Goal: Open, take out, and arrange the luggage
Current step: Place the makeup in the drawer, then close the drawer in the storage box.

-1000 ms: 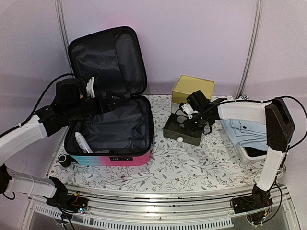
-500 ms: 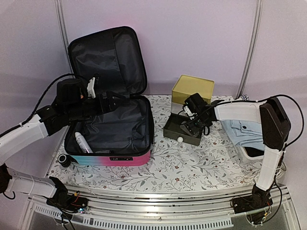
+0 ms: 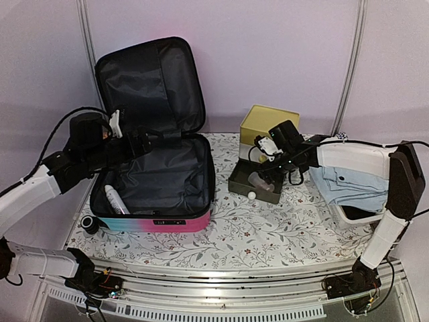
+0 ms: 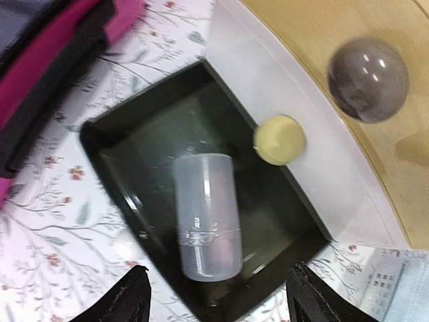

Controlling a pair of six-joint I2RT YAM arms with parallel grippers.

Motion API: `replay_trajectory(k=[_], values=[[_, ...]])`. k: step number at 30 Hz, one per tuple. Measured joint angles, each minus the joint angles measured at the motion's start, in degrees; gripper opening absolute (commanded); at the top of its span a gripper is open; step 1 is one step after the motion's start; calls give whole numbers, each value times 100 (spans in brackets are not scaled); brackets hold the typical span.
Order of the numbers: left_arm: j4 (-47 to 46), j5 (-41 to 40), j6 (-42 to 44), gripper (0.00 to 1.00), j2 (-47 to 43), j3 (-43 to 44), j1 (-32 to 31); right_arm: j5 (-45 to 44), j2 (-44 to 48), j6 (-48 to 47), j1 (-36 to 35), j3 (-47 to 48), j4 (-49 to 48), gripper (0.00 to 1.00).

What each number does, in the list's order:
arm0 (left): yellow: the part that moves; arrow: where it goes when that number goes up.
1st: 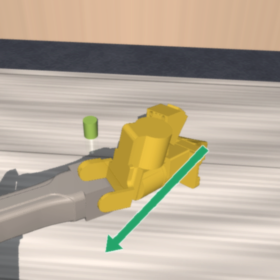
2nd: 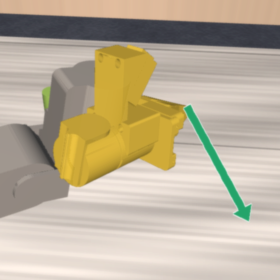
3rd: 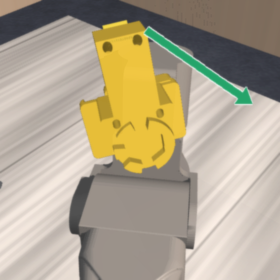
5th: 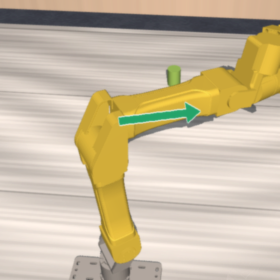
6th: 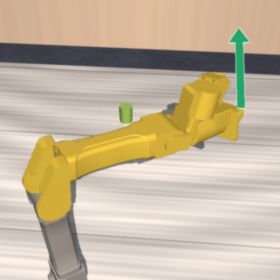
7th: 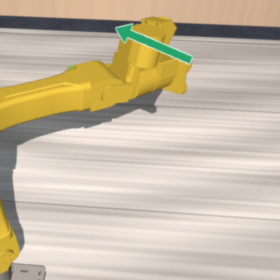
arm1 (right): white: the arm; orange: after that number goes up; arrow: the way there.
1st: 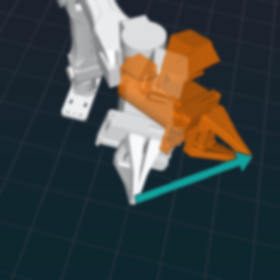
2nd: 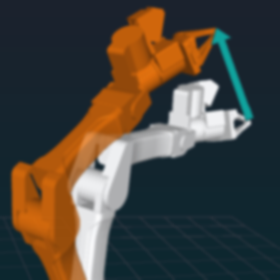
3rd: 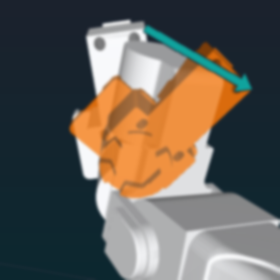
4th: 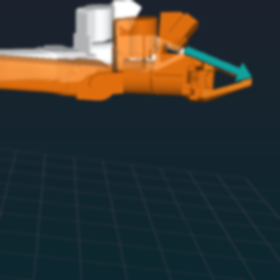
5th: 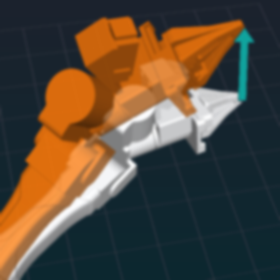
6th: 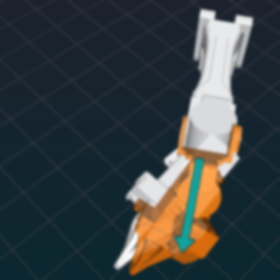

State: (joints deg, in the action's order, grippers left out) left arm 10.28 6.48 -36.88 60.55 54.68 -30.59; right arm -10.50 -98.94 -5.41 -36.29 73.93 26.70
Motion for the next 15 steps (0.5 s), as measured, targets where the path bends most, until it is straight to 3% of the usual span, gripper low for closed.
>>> replay_trajectory(k=[4,15], values=[[-310,81,-234,98,-396,-483,162,608,61,-28,0,-101,-101,58],[-660,382,-321,98,-319,-697,234,2009,-28,-129,-15,-203,-116,50]])
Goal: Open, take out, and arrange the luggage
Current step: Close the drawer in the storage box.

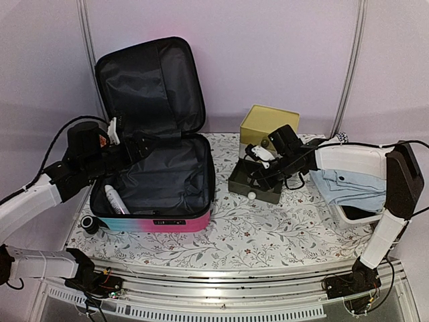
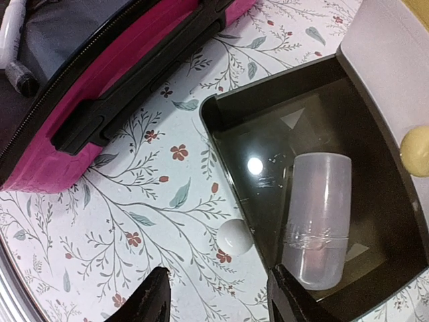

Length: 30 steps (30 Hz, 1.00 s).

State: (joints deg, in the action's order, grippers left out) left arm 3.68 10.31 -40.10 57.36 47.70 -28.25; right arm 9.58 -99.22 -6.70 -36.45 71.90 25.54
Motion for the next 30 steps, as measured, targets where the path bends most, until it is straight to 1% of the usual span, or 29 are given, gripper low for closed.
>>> replay_trajectory(k=[6,10,14,16,18,20,21,26,30], values=[[-2,151,22,98,144,0,9,232,-151,-48,-162,-72,-28,45],[-4,264,50,98,234,2,15,181,-302,-111,-321,-129,-24,41],[-4,328,74,98,304,2,15,31,-426,-190,-417,-151,17,34],[-4,363,83,98,328,4,15,-52,-452,-223,-442,-153,28,29],[-2,400,87,98,354,11,15,-151,-479,-240,-446,-155,35,21],[-9,426,87,98,378,24,15,-229,-494,-267,-455,-160,42,6],[-15,435,87,98,387,26,15,-284,-505,-278,-455,-160,52,4],[-33,474,87,98,439,57,15,-634,-531,-254,-470,-179,107,3],[-42,476,90,98,448,81,15,-1106,-595,-229,-476,-179,111,3]])
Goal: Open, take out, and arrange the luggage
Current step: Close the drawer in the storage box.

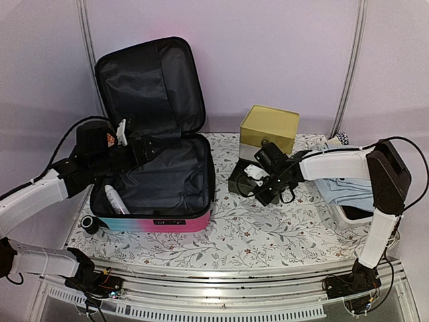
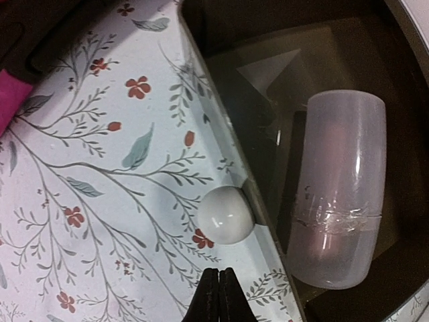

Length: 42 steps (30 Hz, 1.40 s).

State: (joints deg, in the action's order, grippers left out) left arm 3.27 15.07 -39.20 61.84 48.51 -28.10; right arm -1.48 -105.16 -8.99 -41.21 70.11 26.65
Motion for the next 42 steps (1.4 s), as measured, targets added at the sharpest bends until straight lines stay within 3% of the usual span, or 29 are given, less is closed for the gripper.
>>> replay_trajectory(k=[22,42], values=[[46,-22,66,98,0,68,0,-1757,-459,146,-46,133,173,3],[94,-85,212,98,-2,96,2,-2393,-1045,-81,-46,855,-122,3]])
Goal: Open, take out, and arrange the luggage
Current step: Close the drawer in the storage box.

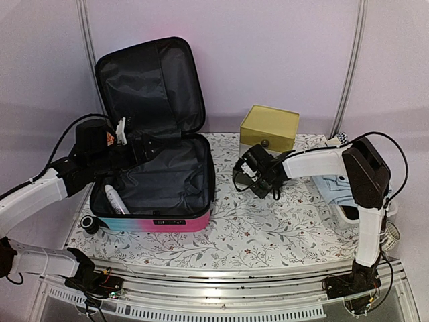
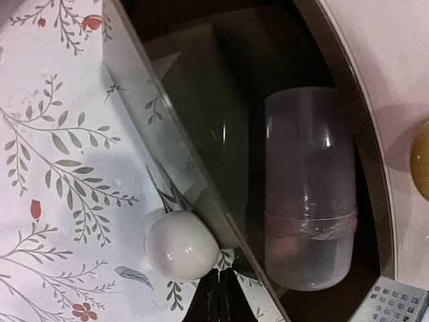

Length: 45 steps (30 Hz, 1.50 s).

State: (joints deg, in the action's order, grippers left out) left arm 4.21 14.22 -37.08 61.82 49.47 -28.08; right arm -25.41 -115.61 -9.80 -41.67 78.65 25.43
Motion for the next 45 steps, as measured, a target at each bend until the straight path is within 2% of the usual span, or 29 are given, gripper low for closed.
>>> replay_trajectory(k=[18,28,45], values=[[9,-70,50,98,-11,0,0,-599,-553,-271,271,457,-175,3],[13,-76,50,98,-37,0,0,-627,-562,-463,256,450,-245,3],[63,-76,50,98,-44,0,0,-566,170,-455,63,-92,-221,3]])
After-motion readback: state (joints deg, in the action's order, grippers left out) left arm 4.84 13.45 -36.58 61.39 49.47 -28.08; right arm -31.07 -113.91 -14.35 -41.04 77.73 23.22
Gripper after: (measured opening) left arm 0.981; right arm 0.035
